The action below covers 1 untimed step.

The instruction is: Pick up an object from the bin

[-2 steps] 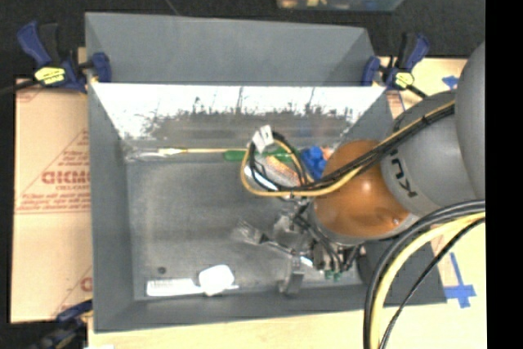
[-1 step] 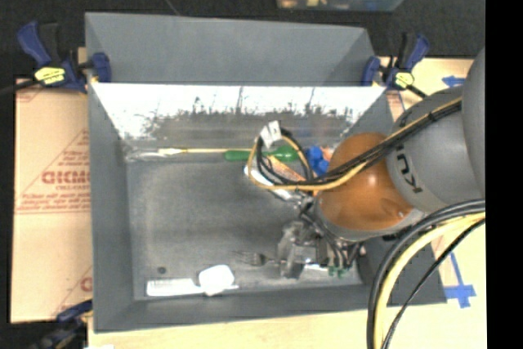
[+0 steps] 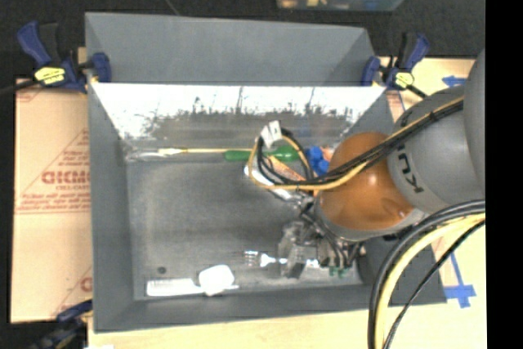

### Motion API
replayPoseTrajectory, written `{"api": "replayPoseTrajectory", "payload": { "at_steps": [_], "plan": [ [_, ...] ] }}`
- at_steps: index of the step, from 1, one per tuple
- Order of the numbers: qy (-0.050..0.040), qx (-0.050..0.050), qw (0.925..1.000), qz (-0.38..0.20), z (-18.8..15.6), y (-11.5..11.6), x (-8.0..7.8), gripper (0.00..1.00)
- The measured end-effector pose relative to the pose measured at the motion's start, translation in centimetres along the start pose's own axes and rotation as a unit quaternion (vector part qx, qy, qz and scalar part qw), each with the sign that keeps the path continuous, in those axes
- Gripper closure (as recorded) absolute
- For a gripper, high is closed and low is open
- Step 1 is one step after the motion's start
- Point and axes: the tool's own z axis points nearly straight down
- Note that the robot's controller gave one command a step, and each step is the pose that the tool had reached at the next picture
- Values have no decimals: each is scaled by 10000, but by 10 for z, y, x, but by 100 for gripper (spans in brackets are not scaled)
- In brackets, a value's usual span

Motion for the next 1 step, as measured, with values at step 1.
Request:
{"api": "replayPoseTrajectory", "payload": {
  "at_steps": [1],
  "plan": [
    [-15, -4, 10000, -3, -14, 0, -1, 100]
  ]
}}
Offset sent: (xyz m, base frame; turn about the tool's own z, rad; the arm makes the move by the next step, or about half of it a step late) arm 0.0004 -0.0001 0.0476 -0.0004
